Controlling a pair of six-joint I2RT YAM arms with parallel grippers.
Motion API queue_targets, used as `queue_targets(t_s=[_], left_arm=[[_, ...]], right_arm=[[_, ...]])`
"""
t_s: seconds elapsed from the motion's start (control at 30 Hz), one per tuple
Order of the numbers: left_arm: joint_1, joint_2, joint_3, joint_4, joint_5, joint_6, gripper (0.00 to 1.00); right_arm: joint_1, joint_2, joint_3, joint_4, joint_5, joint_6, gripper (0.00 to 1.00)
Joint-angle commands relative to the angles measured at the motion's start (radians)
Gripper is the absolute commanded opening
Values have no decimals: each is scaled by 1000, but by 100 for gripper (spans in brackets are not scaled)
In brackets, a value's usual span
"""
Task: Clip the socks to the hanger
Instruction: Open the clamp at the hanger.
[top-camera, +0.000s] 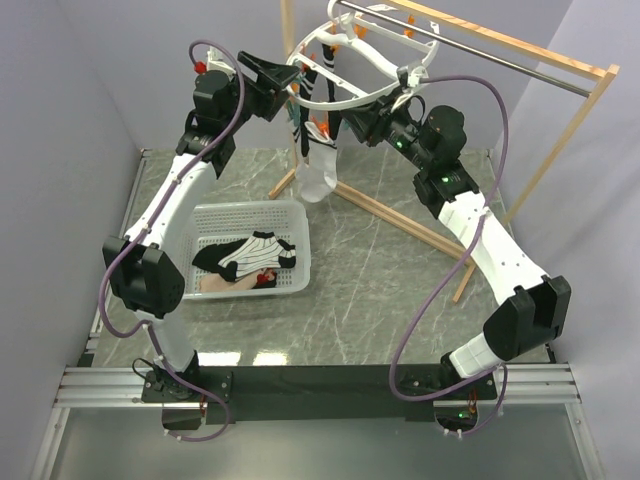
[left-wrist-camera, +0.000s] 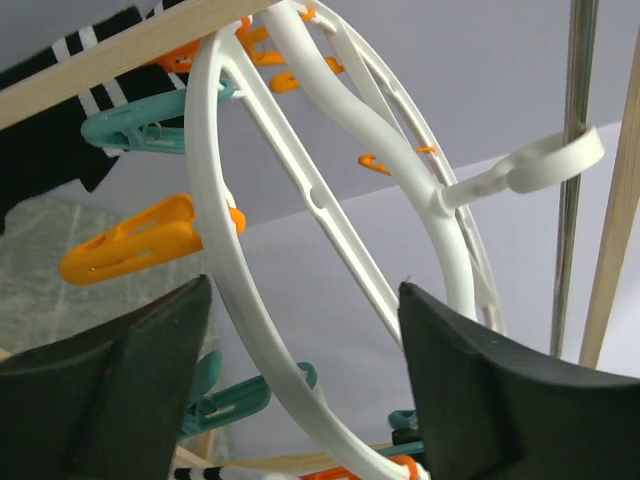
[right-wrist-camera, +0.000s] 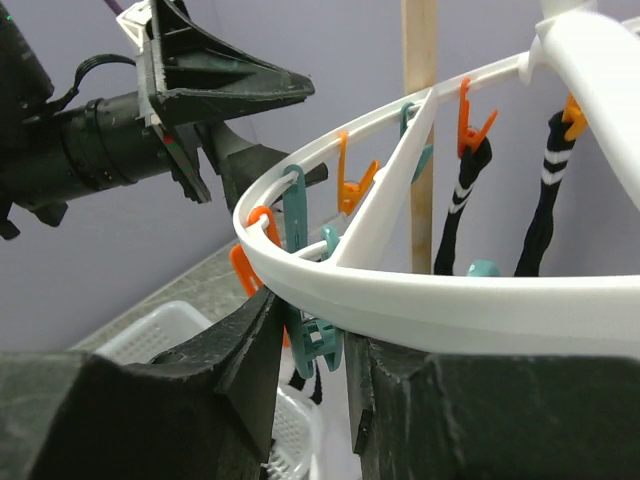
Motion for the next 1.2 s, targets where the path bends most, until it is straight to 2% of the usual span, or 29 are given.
queue_targets(t_s=[0.0,0.07,0.13,0.37,0.47,0.63,0.8,0.9,1.17], left_arm=[[0,-69,-2,73,-12,64,86],[0,-93,-19,95,-15,107,96],[0,-133,-38,107,-22,165,99],[0,-254,-65,133,46,420,99],[0,-339,-130,117,70,535,99],[0,-526,-355,-7,21,679,98],[-2,-679,-609,-117,-24,692,97],[-3,-708,-689,-221,-61,681,95],[-55,-646,-742,-446,-208,681,92]], right_arm=[[6,-32,72,-54,54,90,0],[8,-39,70,-69,65,110,0],[8,-49,70,-85,76,123,0],[8,-76,59,-161,134,147,0],[8,-75,73,-206,159,169,0],[8,-93,75,-227,149,221,0],[9,-116,67,-261,166,245,0],[8,-131,38,-261,157,247,0],[9,-158,-11,-243,171,241,0]])
